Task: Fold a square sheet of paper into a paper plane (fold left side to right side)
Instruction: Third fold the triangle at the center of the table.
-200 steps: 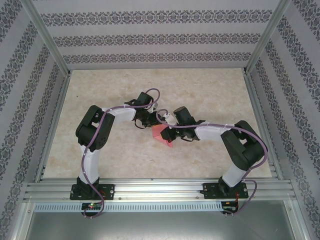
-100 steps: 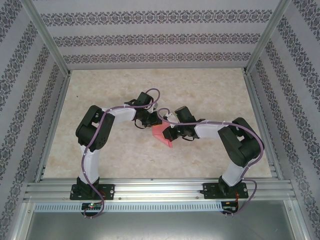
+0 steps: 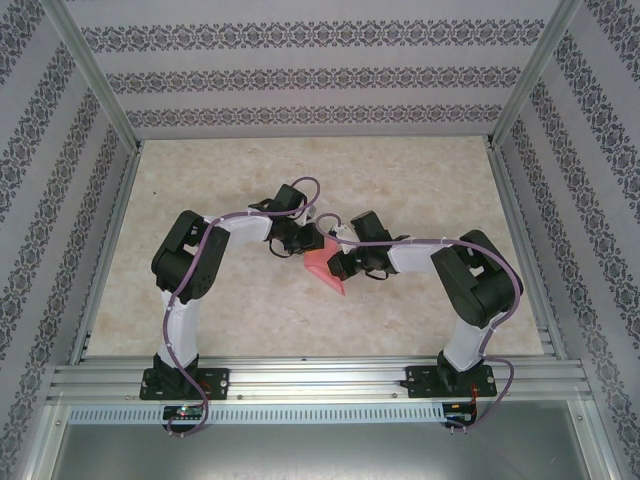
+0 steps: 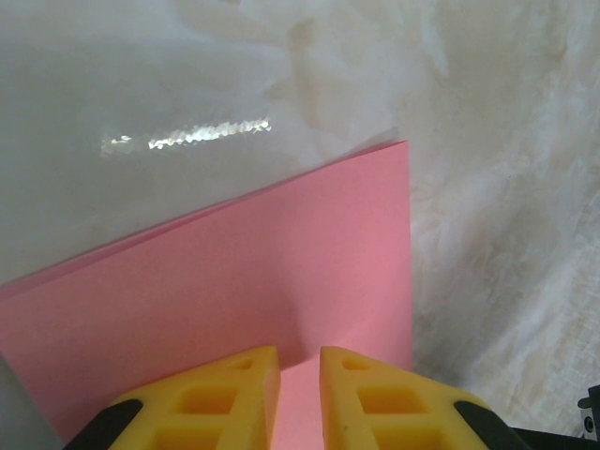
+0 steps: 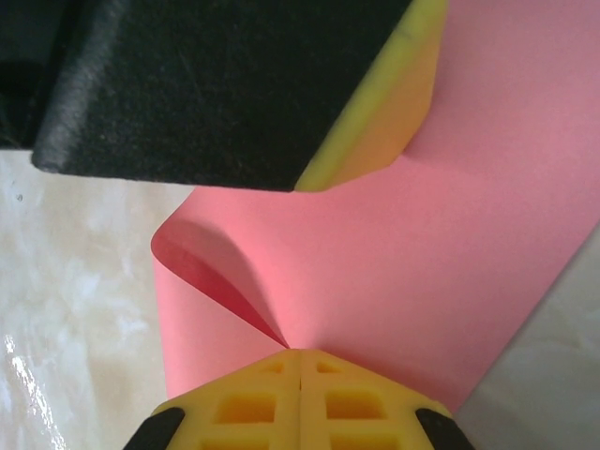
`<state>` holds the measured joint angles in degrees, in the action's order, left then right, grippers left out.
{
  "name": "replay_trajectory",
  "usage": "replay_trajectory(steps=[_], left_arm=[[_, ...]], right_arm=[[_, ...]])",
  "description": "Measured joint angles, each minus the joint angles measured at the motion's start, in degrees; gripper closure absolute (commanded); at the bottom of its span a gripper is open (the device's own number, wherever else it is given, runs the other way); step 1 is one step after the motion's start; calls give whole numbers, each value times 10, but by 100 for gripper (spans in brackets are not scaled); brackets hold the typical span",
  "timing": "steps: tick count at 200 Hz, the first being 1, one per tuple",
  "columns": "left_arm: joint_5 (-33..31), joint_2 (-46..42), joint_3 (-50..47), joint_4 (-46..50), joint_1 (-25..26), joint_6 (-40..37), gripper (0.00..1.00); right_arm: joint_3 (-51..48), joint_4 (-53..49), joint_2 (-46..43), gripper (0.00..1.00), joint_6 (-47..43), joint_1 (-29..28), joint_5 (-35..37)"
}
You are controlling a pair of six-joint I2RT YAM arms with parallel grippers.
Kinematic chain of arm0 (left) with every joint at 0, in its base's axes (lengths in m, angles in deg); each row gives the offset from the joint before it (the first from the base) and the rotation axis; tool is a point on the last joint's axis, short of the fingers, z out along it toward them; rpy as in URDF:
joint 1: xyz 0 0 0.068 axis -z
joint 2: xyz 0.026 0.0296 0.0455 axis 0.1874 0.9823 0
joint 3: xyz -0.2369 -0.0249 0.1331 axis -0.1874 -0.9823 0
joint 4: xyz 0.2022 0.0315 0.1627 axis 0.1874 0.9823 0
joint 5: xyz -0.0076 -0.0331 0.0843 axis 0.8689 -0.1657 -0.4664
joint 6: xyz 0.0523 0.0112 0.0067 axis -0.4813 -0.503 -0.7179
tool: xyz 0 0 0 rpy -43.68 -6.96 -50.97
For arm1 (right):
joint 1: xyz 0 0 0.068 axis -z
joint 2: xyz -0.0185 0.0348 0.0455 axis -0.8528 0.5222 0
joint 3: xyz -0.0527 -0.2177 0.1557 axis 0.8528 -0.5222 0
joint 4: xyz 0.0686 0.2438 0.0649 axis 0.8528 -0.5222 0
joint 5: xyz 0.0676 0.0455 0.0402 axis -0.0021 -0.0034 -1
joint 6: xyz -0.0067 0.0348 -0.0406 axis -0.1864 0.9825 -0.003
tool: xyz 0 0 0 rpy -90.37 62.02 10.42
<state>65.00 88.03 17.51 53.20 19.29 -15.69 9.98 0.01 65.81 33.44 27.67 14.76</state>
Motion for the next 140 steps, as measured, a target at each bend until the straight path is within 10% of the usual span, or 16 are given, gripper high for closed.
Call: replay_trajectory(steps=[140], left_arm=[[0,0,0,0,0,0,79]], right_arm=[[3,-5,3,100,0,13,4]])
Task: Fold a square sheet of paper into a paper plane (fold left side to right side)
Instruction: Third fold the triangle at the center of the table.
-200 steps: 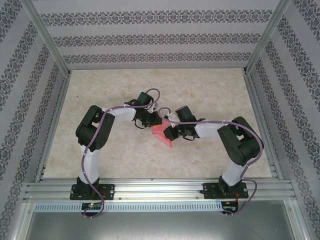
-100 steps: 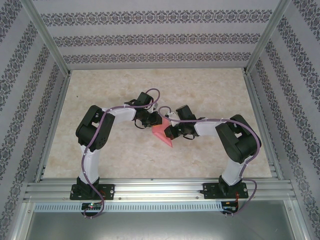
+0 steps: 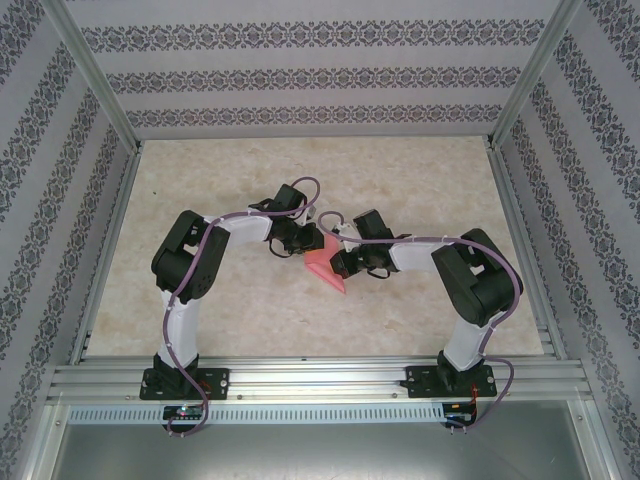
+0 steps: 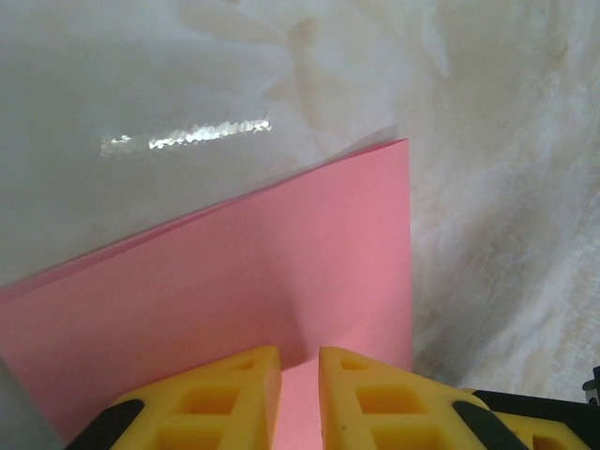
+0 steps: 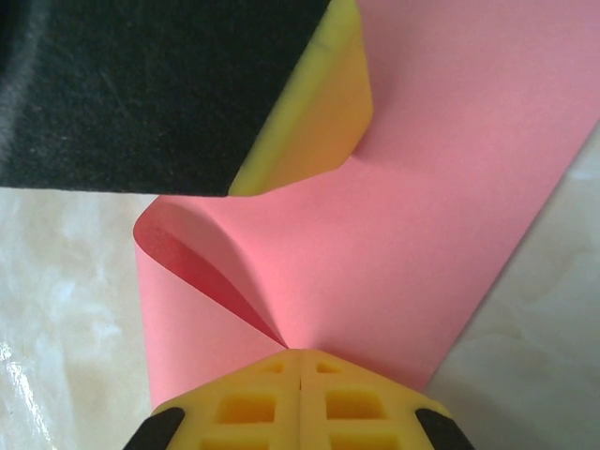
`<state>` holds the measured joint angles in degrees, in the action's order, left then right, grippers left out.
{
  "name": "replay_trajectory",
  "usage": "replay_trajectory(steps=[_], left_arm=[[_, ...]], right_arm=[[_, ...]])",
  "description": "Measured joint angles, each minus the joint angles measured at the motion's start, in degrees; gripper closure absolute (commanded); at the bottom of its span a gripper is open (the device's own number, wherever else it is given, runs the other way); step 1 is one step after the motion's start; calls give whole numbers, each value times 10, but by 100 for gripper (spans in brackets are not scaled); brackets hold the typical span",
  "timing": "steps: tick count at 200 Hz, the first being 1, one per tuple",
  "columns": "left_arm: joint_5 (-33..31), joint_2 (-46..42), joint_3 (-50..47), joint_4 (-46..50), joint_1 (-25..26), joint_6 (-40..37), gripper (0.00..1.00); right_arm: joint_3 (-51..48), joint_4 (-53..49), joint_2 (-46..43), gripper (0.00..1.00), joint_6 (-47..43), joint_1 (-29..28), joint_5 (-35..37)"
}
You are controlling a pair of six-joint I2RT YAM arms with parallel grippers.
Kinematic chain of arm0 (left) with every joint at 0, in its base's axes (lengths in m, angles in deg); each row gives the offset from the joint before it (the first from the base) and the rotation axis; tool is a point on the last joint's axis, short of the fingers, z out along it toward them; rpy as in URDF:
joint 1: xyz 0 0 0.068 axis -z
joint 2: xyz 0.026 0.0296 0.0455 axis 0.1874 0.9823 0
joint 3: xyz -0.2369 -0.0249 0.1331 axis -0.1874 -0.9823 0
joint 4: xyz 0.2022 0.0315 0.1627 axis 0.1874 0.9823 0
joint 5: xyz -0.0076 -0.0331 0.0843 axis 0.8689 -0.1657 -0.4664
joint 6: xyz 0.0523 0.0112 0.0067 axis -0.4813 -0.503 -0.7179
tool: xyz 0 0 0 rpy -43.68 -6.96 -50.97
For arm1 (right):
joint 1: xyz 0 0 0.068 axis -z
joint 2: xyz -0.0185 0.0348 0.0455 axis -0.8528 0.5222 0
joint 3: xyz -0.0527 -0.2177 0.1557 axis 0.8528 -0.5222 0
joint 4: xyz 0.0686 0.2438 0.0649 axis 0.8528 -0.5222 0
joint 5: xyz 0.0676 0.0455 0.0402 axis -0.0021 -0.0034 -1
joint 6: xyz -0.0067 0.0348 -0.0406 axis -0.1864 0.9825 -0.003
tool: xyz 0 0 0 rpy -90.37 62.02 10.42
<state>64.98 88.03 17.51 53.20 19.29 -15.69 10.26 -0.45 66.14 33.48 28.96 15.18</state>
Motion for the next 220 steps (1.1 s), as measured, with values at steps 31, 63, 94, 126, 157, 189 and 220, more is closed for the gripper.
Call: replay_trajectory(steps=[31,63,94,126,157,189,220], left_arm=[[0,0,0,0,0,0,79],[0,0,0,0,0,0,79],[0,0,0,0,0,0,79],[-1,0,0,0,0,0,79],[-1,0,0,0,0,0,79],[-1,0,0,0,0,0,79],[-1,0,0,0,0,0,79]], right_arm=[[-1,1,0,100,4,1,0],[-1,1,0,100,7,1,0],[-2,2,0,100,9,1,0],[-4,6,0,100,10,1,0],[-4,5,0,100,11,1,0],[-4,5,0,100,12,1,0],[-5,5,-1,100,15,1,0]])
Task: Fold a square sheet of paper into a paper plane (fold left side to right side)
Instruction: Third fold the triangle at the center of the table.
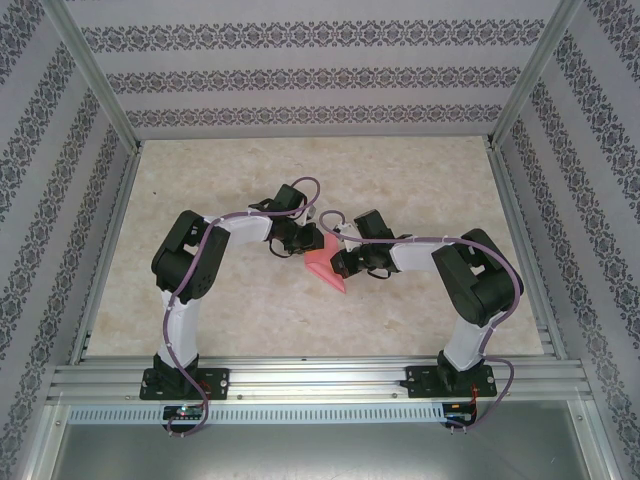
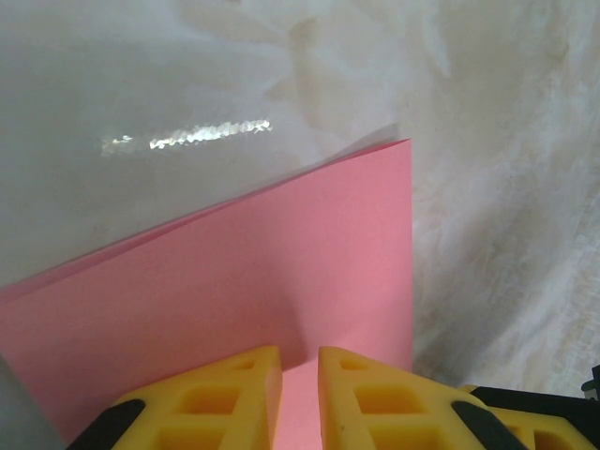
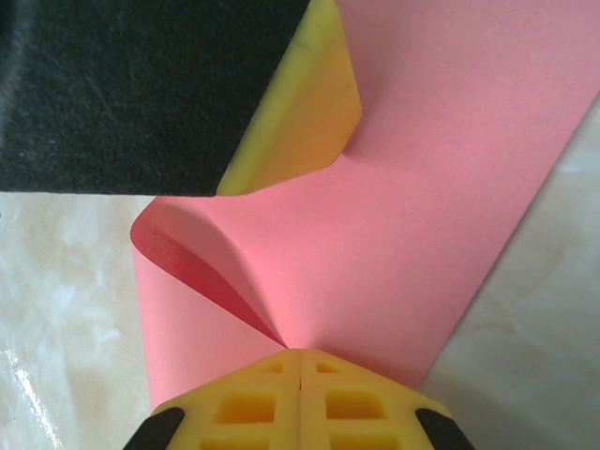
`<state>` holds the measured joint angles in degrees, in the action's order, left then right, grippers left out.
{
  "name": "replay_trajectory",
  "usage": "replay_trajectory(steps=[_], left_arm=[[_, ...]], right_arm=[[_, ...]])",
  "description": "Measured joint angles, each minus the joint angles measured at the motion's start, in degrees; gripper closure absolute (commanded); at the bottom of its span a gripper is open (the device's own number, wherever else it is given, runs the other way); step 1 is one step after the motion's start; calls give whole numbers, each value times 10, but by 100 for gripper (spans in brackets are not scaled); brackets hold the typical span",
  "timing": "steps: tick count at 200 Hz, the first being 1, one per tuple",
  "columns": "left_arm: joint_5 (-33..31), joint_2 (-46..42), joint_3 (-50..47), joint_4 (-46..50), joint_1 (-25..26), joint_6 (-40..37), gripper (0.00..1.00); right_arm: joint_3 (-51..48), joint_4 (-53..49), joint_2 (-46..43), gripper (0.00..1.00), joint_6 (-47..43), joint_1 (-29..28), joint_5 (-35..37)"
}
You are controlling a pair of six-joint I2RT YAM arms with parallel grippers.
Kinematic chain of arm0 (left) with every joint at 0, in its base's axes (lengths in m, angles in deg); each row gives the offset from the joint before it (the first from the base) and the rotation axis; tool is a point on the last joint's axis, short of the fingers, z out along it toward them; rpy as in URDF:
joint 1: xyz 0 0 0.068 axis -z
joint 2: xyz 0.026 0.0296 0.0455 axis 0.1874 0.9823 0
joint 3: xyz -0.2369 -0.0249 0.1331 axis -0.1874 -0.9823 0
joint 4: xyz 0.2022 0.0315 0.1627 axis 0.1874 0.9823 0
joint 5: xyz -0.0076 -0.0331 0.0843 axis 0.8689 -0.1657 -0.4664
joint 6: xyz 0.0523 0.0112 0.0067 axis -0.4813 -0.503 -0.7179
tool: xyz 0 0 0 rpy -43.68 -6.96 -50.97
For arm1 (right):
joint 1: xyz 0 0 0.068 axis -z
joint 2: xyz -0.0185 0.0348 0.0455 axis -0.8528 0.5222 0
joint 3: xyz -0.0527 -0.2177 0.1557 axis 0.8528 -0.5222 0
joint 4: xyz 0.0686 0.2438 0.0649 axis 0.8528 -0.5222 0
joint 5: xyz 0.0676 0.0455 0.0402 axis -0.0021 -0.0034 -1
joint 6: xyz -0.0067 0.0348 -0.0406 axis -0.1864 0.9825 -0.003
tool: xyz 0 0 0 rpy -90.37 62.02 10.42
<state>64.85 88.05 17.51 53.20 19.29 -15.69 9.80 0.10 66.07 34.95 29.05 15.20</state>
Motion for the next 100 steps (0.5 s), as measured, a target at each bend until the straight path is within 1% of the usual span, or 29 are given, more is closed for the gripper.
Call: replay_trajectory(steps=[100], left_arm=[[0,0,0,0,0,0,79]], right_arm=[[-2,4,0,100,11,0,1]])
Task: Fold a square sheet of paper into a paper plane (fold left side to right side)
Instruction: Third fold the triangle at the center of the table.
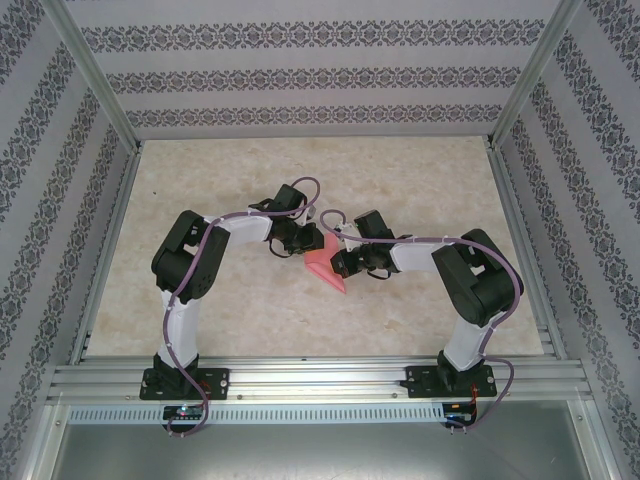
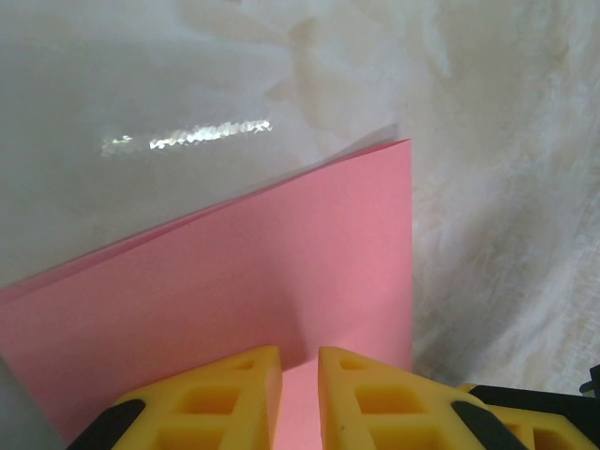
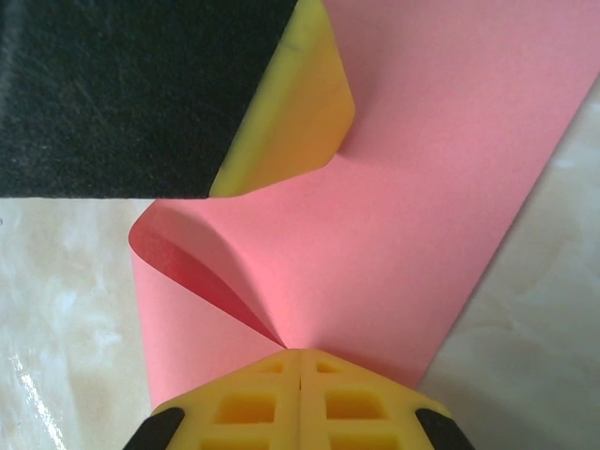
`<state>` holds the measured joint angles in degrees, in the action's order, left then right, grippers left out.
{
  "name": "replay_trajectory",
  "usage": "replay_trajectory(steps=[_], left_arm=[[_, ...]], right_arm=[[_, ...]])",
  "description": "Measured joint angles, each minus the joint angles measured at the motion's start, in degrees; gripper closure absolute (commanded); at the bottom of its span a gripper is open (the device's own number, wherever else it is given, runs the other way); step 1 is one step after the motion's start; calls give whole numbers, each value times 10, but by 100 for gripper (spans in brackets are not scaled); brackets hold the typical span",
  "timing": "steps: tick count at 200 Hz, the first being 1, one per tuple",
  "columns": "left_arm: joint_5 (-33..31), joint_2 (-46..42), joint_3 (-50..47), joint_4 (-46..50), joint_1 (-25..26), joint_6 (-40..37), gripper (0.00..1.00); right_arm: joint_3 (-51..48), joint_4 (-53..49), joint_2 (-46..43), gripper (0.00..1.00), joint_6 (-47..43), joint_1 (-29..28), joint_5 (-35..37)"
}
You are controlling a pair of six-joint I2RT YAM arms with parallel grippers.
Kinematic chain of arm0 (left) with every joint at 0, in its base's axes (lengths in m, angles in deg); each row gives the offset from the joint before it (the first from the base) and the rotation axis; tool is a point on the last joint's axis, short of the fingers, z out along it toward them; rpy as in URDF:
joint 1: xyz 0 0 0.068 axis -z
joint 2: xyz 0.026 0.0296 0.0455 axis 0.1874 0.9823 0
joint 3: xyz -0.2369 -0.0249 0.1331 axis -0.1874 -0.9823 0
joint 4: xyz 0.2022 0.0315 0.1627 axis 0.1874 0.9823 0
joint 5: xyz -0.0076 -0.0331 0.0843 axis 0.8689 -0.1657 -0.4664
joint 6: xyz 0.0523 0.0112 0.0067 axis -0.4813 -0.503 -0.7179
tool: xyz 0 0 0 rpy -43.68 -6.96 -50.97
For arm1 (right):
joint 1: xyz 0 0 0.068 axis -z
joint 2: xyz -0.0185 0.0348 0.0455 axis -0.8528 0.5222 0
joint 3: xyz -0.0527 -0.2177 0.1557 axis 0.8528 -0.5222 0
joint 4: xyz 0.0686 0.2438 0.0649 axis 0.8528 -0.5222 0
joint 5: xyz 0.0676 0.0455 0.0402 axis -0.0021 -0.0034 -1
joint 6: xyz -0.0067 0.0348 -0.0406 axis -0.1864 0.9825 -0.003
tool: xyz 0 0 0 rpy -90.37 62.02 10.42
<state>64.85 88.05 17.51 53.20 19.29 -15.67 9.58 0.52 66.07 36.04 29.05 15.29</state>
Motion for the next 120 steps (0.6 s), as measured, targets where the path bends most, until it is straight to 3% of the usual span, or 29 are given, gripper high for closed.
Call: replay_trajectory(steps=[120], left_arm=[[0,1,0,0,0,0,79]], right_arm=[[-2,2,0,100,12,0,0]])
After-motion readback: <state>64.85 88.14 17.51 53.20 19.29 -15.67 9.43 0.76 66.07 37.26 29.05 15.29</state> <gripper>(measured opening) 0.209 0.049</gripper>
